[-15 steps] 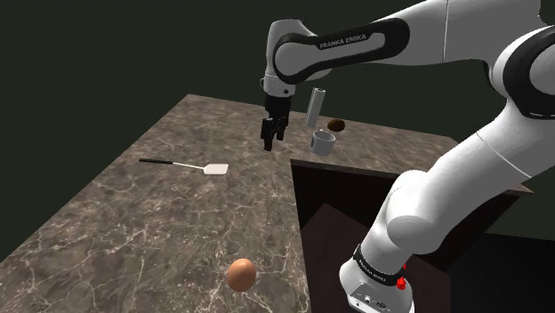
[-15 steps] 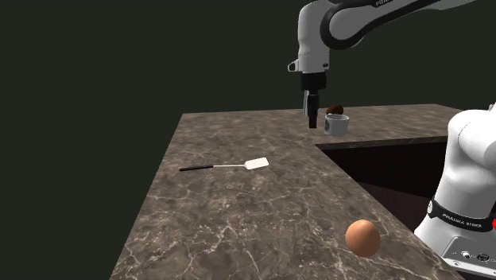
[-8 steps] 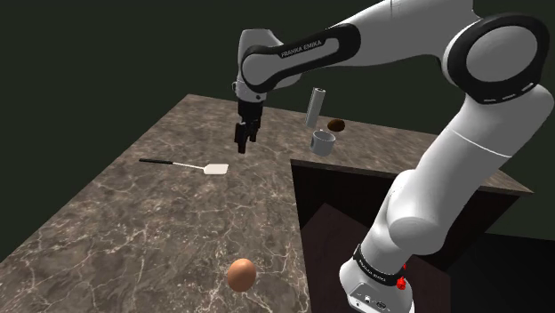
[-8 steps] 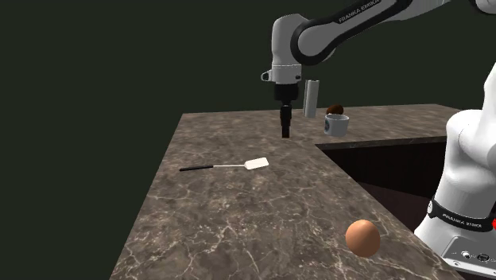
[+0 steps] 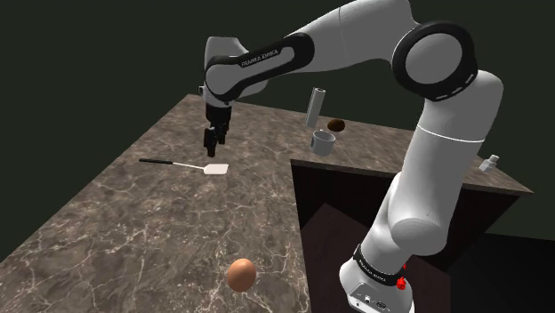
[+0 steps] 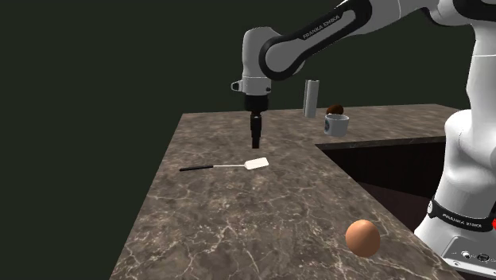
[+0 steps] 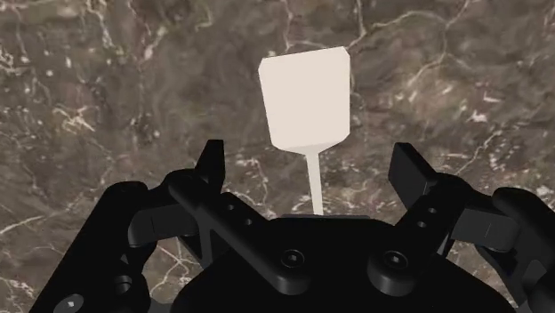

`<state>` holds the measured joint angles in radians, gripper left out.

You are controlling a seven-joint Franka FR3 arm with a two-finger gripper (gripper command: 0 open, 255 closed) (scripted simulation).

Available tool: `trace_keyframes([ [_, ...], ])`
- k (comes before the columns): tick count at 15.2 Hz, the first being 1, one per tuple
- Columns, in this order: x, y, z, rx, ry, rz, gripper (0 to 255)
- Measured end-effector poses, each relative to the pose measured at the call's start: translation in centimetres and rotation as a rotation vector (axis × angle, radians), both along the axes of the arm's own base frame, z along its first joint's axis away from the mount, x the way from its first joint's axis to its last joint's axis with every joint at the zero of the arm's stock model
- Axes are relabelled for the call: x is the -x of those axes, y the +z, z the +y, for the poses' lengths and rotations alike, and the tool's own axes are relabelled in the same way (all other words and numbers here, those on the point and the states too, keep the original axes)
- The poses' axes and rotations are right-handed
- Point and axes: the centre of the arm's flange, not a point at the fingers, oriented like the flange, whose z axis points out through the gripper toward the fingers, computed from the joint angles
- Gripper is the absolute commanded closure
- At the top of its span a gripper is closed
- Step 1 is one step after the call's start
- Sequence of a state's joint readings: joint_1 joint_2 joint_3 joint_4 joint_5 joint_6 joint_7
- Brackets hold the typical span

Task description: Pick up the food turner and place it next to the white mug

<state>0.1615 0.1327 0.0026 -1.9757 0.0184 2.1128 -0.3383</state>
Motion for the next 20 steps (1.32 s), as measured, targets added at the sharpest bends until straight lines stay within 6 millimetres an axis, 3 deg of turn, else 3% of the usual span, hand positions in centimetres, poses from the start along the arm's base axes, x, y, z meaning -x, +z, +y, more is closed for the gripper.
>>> trace_keyframes([
  [7,-6.2,-2.1,5.6,-0.016,0.132,-0.047,0],
  [15,-7.2,-5.8,6.7,-0.019,0.152,-0.055,0],
  [20,-7.2,-6.4,6.8,-0.019,0.152,-0.055,0],
])
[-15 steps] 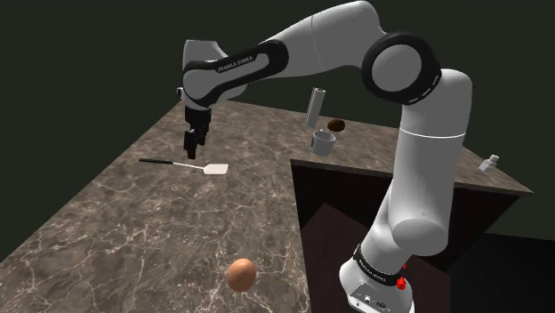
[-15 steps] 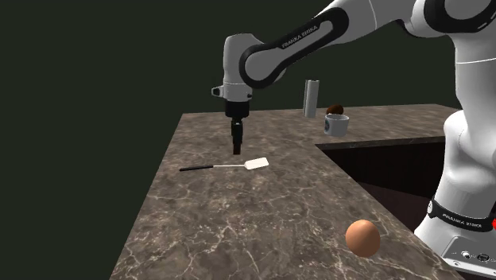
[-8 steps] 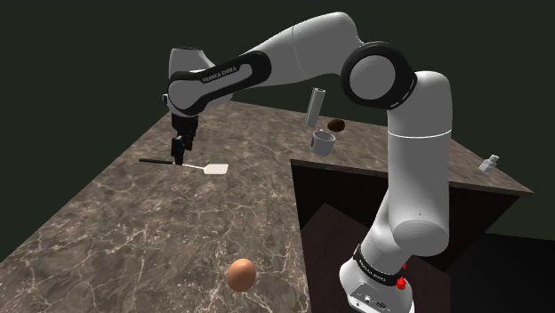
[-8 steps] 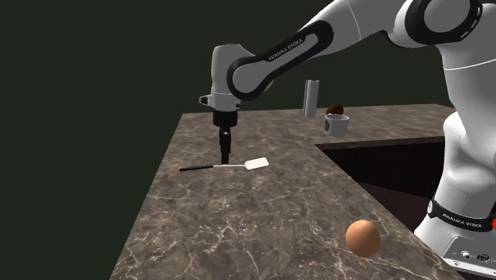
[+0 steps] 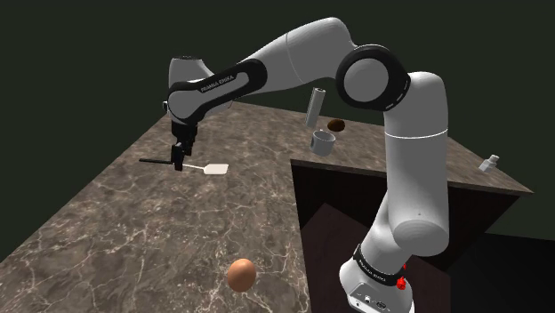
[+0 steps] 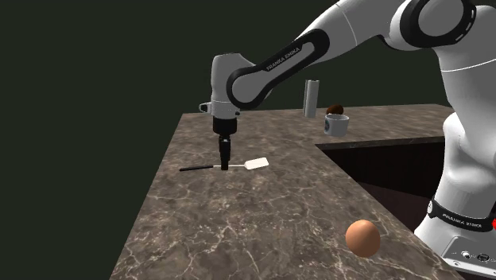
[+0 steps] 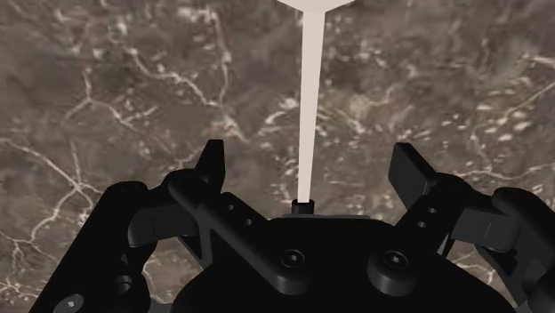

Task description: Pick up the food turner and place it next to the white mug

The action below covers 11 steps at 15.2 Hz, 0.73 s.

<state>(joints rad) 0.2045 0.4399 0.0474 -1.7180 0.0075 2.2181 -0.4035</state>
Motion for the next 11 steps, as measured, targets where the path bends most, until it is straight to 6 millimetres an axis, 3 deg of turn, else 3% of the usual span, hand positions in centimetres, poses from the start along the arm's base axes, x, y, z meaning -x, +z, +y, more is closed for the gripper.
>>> trace_keyframes([
  [2,0.00,-0.01,0.00,0.000,0.000,0.000,0],
  [3,0.00,-0.01,0.00,0.000,0.000,0.000,255],
  [11,-0.01,0.00,0.00,0.000,0.000,0.000,255],
])
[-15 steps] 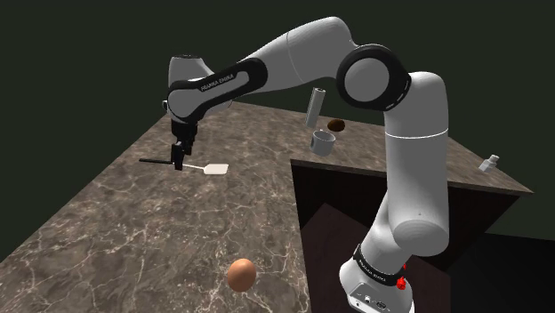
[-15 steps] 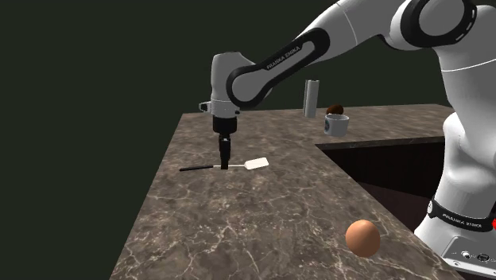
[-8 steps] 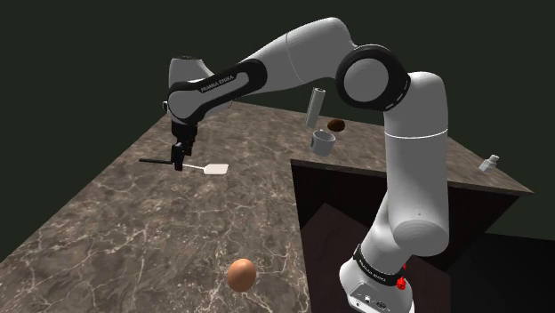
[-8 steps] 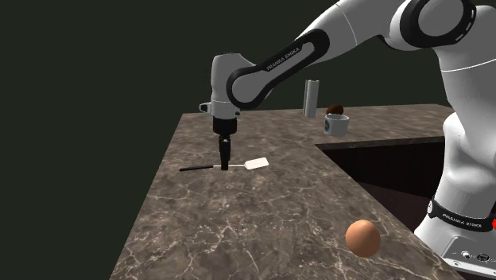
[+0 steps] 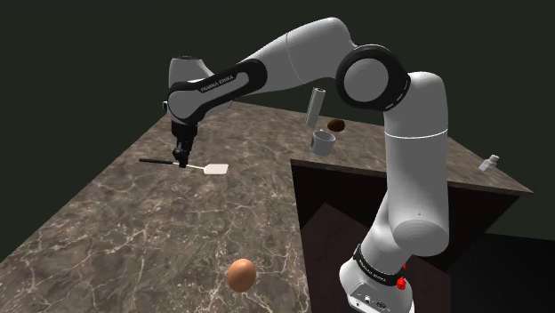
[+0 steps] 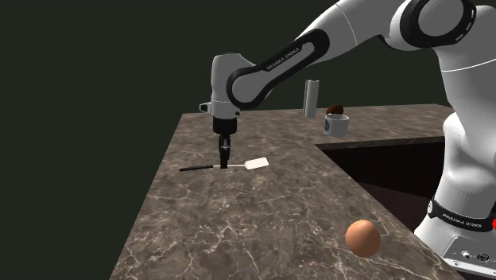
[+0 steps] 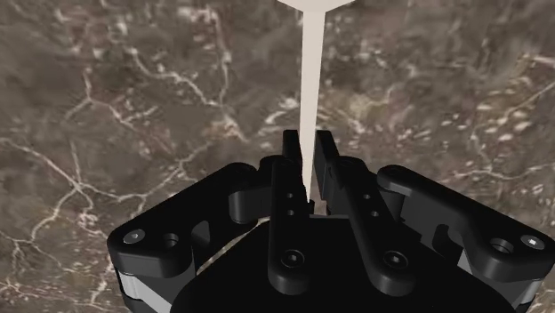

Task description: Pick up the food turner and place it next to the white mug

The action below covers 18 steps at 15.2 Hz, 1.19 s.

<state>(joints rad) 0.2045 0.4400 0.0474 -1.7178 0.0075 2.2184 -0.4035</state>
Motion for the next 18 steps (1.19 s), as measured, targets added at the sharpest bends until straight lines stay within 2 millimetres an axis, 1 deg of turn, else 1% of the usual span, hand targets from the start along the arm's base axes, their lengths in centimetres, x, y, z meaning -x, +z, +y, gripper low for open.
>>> trace_keyframes([
  [2,0.0,0.0,0.0,0.000,0.000,0.000,255],
  [4,0.0,0.6,0.0,0.000,0.000,0.000,255],
  [18,0.1,7.9,-0.1,0.000,0.000,0.000,255],
])
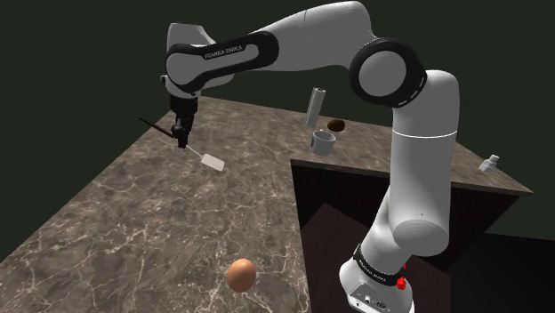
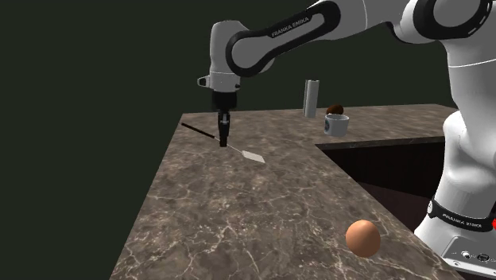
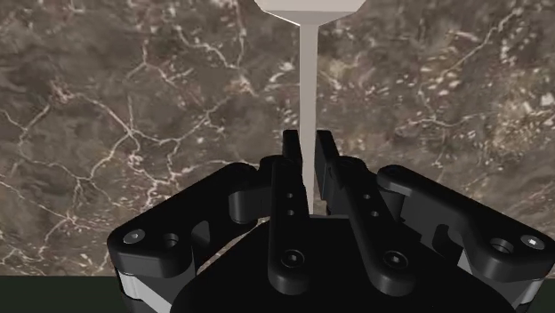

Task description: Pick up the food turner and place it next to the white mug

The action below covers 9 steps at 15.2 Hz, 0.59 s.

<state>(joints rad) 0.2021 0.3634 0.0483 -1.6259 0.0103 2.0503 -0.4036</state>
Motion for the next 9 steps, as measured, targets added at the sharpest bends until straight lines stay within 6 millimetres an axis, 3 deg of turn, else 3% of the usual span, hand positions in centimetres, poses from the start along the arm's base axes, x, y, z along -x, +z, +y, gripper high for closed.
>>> trace_keyframes([
  [9,-0.1,4.8,0.2,0.000,0.000,0.000,255],
])
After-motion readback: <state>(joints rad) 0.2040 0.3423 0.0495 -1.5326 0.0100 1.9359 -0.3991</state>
